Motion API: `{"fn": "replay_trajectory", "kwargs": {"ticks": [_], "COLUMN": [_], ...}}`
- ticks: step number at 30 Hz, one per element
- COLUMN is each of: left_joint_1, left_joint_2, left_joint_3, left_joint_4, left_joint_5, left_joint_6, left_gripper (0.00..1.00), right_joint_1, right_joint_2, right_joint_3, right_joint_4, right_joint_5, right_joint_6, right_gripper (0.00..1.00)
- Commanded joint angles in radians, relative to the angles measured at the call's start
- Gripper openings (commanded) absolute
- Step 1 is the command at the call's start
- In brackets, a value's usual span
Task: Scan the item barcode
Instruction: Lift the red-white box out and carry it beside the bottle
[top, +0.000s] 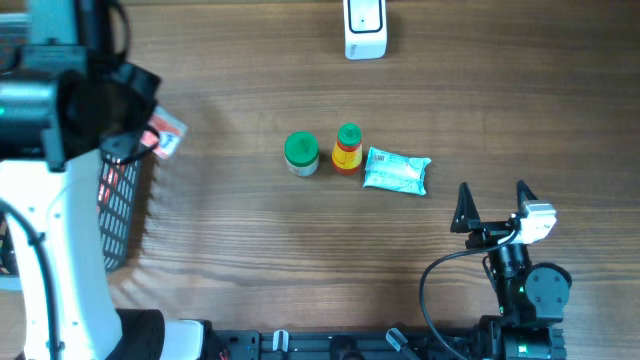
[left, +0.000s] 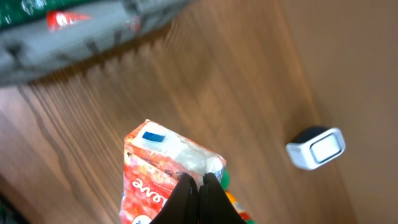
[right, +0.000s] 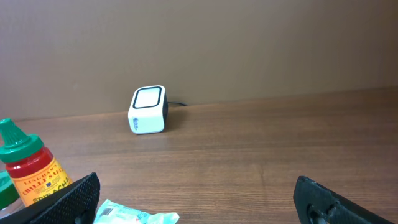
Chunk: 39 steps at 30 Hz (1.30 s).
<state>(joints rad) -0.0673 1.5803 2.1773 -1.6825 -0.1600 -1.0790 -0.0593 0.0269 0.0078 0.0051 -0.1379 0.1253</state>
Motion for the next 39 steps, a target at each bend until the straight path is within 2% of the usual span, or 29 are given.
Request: {"fn": "replay_trajectory", "kwargs": {"ticks": [1,7,13,21,28,34,39], "left_joint_1": [-0.062,-0.126,-0.232,-0.427,-0.557,-0.605,-0.612], "left_joint_2": [0.013,0.013,0.013,0.013,0.037,0.128,0.192], "left_joint_3": [-0.107,-0.321,-0.513,-0.726,-0.837,-0.845,-0.845], "left_joint_4": [-0.002,0.018,0.163,0.424,0.655,0.751,0.766], "left_joint_5": [-0.056,-0.04,0.046,0.055,0.055,0.051,0.083], "left_joint_6": [-0.147,-0.285,-0.381,-0.753,-1.001,-1.028,-1.055], "left_gripper": [0.04,0.04,0.04,0.04,0.04,0.05,0.04], "right_joint_1": [0.006,0.006,0.006,0.006,0.006,0.006,0.006], "right_joint_2": [0.002,0.002,0.002,0.002,0.002,0.002,0.002], "right_joint_3": [-0.002,-0.002,-0.002,-0.002,-0.002,-0.002,-0.002], "right_joint_4": [0.003,0.003,0.003,0.003,0.003,0.003,0.003], "right_joint_5": [-0.006,-0.006,-0.006,-0.006,-0.006,-0.006,-0.006], "right_joint_6": [-0.018,-0.018,-0.018,-0.018,-0.018,-0.018,-0.018], "right_gripper": [1.0,1.0,1.0,1.0,1.0,1.0,1.0]}}
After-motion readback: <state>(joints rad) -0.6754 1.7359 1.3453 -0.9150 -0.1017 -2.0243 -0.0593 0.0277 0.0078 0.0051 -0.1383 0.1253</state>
